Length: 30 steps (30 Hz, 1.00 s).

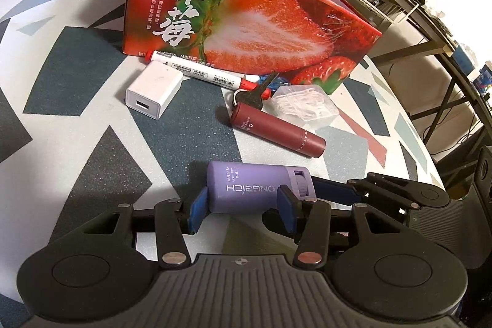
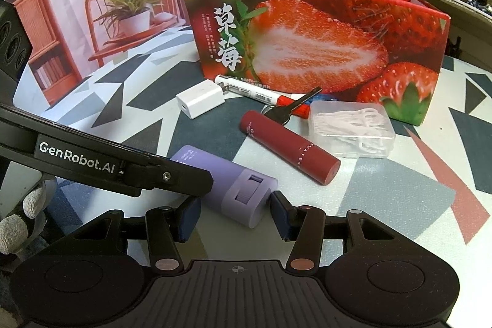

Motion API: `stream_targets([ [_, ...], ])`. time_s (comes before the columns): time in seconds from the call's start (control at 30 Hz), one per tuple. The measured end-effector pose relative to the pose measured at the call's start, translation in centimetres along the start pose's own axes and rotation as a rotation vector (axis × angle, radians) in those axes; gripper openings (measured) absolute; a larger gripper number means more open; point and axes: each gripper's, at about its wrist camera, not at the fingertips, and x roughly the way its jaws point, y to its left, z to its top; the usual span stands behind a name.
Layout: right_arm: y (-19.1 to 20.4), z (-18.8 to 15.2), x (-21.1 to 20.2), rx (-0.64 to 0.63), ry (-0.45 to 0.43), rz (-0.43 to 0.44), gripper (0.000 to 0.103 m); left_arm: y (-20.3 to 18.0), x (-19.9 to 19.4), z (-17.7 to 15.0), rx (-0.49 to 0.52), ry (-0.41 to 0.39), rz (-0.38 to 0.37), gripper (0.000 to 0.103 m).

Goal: Organize rigid objects
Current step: 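Carry the lavender case into the red box and lower it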

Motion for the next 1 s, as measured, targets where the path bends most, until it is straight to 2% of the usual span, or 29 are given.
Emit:
stream_targets([
  [0.1, 0.1, 0.1, -0.2, -0.002, -0.01, -0.001, 0.046, -0.2, -0.5, 0.1, 0.018, -0.021, 0.004, 0.051],
  [0.33, 0.3, 2.6, -2.0, -0.045, -0.113, -0.029, 0.046, -1.6, -2.6, 2.6, 0.097, -0.126, 0.002, 0.051],
  [0.5, 0.0, 5.9, -3.3, -0.096, -0.191, -0.061, 0.046, -2.5, -3.8, 5.8, 0.106, -0.192, -0.018, 0.051],
  [0.63, -0.9, 9.0, -4.2, -0.132, -0.256, -0.081, 0.046, -3.2, -4.3, 9.4, 0.095, -0.236, -0.041, 0.05],
  [0.73, -2.0, 11.7, -4.5, -0.151, -0.291, -0.104, 0.046, -4.1, -4.2, 12.2, 0.125, -0.267, -0.034, 0.05],
  [0.9, -4.6, 15.4, -4.0, -0.15, -0.321, -0.122, 0.047, -4.9, -3.2, 16.3, 0.119, -0.271, -0.051, 0.05],
  [1.0, -6.7, 16.7, -2.9, -0.134, -0.296, -0.121, 0.046, -5.0, -1.5, 18.0, 0.099, -0.237, -0.069, 0.05],
])
